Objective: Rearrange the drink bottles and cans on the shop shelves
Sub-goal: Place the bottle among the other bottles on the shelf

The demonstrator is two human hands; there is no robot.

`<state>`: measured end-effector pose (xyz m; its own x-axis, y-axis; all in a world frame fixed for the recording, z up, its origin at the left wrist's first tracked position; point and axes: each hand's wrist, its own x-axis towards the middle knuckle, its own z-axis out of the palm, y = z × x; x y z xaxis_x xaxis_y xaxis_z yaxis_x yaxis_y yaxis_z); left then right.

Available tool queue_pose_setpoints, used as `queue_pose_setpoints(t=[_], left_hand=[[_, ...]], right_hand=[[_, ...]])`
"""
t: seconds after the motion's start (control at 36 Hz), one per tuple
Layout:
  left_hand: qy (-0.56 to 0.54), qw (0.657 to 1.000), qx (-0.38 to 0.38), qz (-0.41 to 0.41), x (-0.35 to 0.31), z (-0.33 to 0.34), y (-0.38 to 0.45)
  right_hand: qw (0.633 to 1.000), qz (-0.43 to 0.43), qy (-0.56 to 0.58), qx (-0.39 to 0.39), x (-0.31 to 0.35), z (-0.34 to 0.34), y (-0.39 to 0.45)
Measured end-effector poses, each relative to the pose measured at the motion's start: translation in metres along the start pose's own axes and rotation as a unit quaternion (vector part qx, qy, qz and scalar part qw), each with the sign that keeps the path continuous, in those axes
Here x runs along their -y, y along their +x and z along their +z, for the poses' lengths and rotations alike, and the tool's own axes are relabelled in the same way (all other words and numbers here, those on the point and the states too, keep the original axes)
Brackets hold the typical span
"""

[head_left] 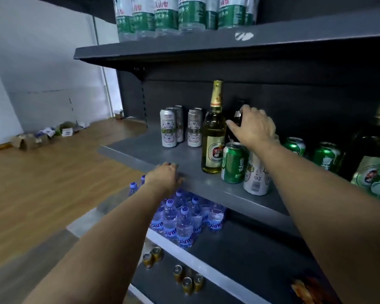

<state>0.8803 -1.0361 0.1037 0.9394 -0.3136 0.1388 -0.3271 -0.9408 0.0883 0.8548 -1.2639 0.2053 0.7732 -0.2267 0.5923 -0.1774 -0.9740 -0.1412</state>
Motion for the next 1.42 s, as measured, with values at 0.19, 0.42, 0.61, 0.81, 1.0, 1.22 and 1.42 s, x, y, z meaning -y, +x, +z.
queue_pose_setpoints(t=[0.19, 0.42, 0.61, 0.81, 1.0, 1.22, 1.42], left_hand=[[-0.165, 0.986, 0.023, 0.025, -0.010, 0.005, 0.061], [-0.375, 0.925, -0.032, 0.055, -0.055, 0.009, 0.101], [-0.414, 0.909, -0.017, 0.047, -0.059, 0.014, 0.120], [-0.411, 0.908, 0.007, 0.080, -0.054, 0.019, 0.133], [-0.392, 0.913, 0.005, 0.115, -0.043, 0.018, 0.142], [-0.415, 0.900, 0.013, 0.135, -0.013, 0.016, 0.144], [-0.384, 0.904, 0.017, 0.186, 0.015, -0.001, 0.134]], right_hand=[[0.991, 0.069, -0.028, 0.109, 0.009, 0.017, 0.022], [0.987, 0.095, 0.046, 0.119, 0.027, 0.019, 0.051], [0.977, 0.117, 0.127, 0.129, 0.049, 0.054, 0.048], [0.971, 0.166, 0.144, 0.098, 0.054, 0.074, 0.043], [0.967, 0.200, 0.139, 0.071, 0.067, 0.074, 0.041], [0.966, 0.235, 0.104, 0.040, 0.107, 0.078, 0.036], [0.962, 0.254, 0.101, -0.025, 0.135, 0.068, 0.017]])
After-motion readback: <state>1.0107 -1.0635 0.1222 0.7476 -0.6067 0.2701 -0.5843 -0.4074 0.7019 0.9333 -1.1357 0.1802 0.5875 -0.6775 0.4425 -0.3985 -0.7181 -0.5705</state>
